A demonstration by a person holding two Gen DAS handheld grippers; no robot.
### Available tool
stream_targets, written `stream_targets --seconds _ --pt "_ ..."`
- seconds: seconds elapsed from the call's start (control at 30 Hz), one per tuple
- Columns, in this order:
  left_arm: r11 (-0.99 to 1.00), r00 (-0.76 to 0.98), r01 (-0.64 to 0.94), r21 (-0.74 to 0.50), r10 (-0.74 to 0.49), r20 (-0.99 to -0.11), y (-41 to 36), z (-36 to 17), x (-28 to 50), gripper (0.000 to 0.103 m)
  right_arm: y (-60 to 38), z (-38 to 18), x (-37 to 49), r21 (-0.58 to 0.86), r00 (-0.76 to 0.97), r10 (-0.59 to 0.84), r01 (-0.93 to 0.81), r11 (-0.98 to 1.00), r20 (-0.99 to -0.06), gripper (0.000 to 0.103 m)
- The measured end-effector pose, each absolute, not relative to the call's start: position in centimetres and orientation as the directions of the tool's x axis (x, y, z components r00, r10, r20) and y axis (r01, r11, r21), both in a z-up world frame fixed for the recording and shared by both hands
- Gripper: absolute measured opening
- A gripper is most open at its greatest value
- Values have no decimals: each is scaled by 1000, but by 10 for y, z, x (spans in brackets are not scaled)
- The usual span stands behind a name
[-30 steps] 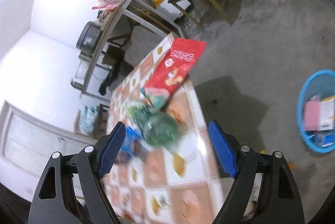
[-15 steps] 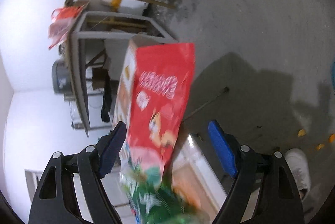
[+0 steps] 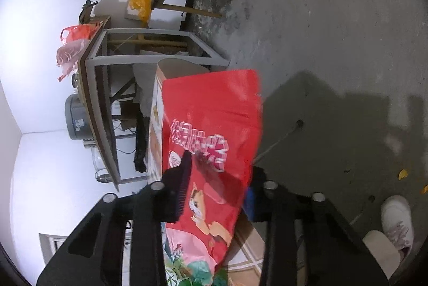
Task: Collect trash
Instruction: 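Grasp the red snack bag with the right tool and lift it, then grasp the green plastic bottle with the left tool while the right tool holds the snack bag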
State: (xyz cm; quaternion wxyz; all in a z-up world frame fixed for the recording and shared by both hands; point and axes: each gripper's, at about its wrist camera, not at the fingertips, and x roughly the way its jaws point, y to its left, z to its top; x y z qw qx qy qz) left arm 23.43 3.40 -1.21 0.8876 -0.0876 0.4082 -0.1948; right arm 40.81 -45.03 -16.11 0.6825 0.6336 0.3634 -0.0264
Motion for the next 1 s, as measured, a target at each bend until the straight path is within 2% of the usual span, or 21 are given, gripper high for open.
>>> stream_targets --seconds 0.2,0.57,0.87,1.0 --pt "909 592 267 -319 -416 -690 35 -12 234 89 -457 -148 397 851 759 387 491 189 -524 5" --pt "904 598 309 -294 -426 -679 31 -11 231 89 -475 -80 356 864 828 280 404 302 -485 2" --pt "871 604 473 -132 -430 -671 -4 4 248 89 -492 -43 315 902 885 255 312 297 -390 2" --pt "853 598 515 -89 -432 -676 -20 5 253 89 -494 -46 310 907 885 264 307 287 -383 2"
